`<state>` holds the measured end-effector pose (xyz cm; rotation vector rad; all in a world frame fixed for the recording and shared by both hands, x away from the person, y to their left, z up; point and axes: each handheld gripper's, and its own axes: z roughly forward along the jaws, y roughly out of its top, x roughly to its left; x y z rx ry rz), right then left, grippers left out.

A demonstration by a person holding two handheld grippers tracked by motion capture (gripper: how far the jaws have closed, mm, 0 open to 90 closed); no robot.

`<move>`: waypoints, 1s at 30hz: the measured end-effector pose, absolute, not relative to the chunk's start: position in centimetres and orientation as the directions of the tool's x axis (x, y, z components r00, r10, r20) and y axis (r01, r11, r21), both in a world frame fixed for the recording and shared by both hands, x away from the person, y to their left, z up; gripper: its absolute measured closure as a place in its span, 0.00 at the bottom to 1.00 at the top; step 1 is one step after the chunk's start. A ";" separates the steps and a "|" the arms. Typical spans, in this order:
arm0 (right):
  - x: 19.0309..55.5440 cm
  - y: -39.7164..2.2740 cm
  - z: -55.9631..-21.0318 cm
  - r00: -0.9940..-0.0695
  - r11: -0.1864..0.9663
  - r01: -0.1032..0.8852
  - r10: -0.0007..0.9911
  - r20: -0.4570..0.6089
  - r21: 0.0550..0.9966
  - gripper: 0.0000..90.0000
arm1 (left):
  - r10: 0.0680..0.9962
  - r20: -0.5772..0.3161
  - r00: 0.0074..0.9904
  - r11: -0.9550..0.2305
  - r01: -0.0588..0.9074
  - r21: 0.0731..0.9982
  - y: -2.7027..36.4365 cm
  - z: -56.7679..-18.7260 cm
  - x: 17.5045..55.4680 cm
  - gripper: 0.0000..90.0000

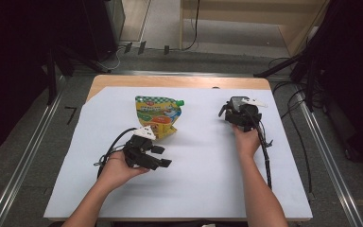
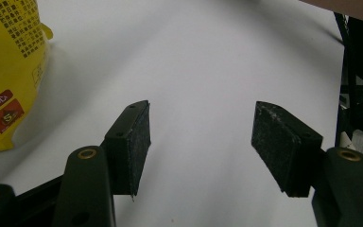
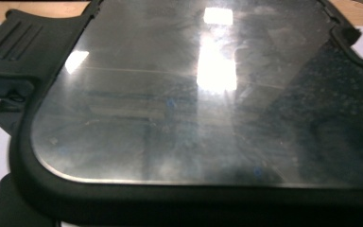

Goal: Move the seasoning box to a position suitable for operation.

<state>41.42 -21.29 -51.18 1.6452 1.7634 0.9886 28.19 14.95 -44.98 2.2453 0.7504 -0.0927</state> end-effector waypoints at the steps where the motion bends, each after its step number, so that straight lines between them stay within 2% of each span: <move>1: 41.3 -21.3 -51.1 -0.125 -0.005 0.604 0.987 0.101 0.797 0.17 | 0.489 -0.284 0.825 -0.544 0.543 0.639 14.9 -45.0 28.2 0.43; 10: 40.2 -21.5 -49.6 -0.180 0.014 0.590 0.977 0.115 0.807 0.17 | 0.491 -0.284 0.824 -0.542 0.544 0.640 15.0 -45.0 28.2 0.43; 18: 38.4 -21.4 -48.2 -0.265 0.056 0.572 0.957 0.121 0.818 0.17 | 0.492 -0.285 0.823 -0.541 0.545 0.640 15.0 -45.0 28.1 0.43; 30: 33.8 -20.7 -46.6 -0.402 0.126 0.555 0.906 0.133 0.822 0.17 | 0.487 -0.286 0.825 -0.545 0.543 0.638 14.8 -45.1 28.0 0.43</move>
